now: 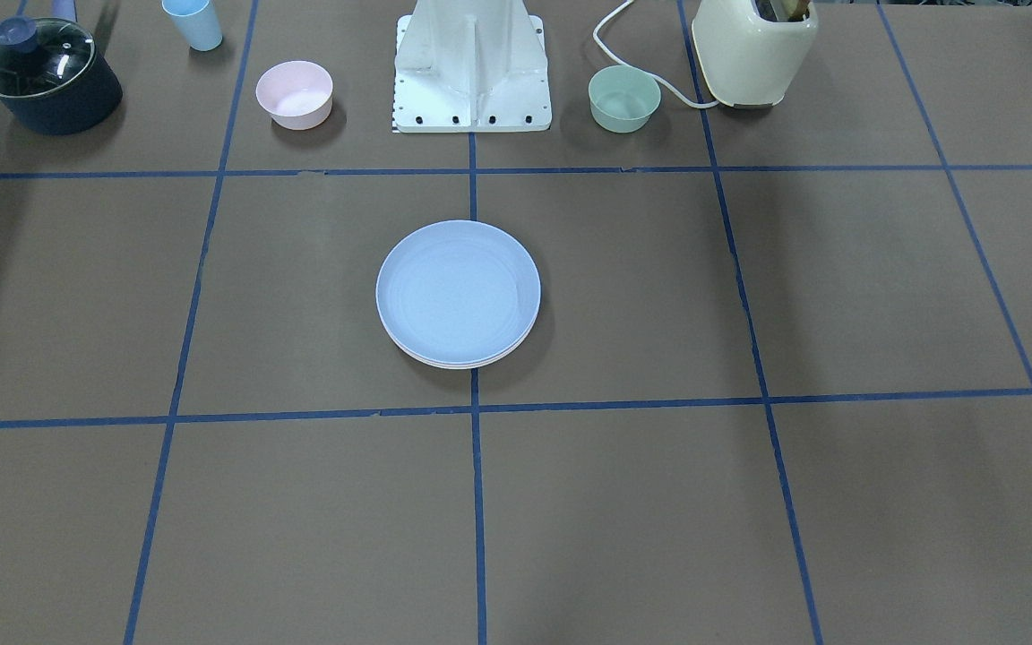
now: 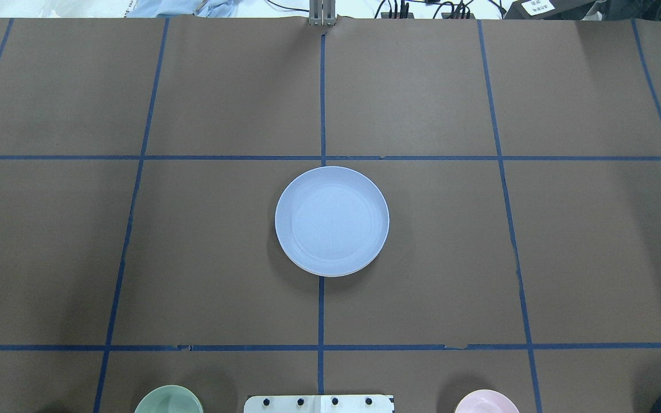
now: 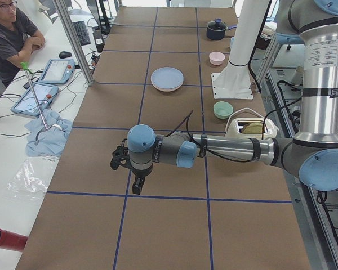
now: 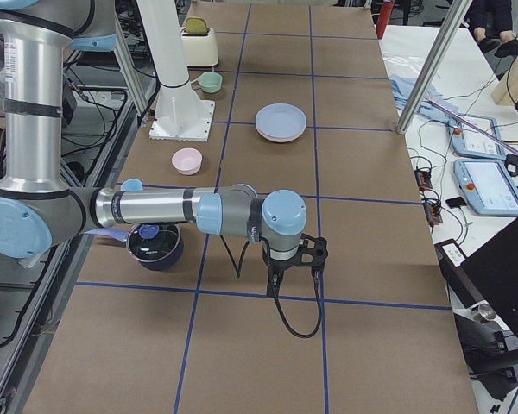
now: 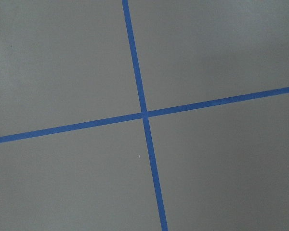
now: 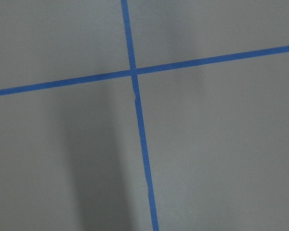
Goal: Stack three plates with pink and blue
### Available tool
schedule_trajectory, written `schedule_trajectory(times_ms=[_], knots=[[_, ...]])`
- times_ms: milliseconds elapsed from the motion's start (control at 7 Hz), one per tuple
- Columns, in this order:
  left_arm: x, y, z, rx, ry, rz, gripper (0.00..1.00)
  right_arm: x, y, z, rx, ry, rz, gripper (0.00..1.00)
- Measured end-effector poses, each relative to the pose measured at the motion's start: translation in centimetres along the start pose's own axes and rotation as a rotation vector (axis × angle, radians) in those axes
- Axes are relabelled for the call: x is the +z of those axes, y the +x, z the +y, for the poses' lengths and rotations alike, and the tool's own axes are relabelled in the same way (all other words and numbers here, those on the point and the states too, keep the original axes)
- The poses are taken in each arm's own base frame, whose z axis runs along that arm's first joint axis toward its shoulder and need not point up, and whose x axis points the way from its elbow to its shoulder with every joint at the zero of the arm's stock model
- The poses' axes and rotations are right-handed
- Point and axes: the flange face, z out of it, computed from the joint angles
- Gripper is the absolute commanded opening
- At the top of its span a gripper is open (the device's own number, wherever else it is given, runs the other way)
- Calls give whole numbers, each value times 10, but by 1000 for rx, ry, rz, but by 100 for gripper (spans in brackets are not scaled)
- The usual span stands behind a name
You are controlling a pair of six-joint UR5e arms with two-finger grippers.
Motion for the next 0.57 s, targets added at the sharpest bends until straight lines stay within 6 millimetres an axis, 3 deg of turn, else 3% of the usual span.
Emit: schedule_trajectory(times_ms=[571], knots=[[2,-3,3,-10,-6,-6,100,0,0,-1,1,0,0,100]])
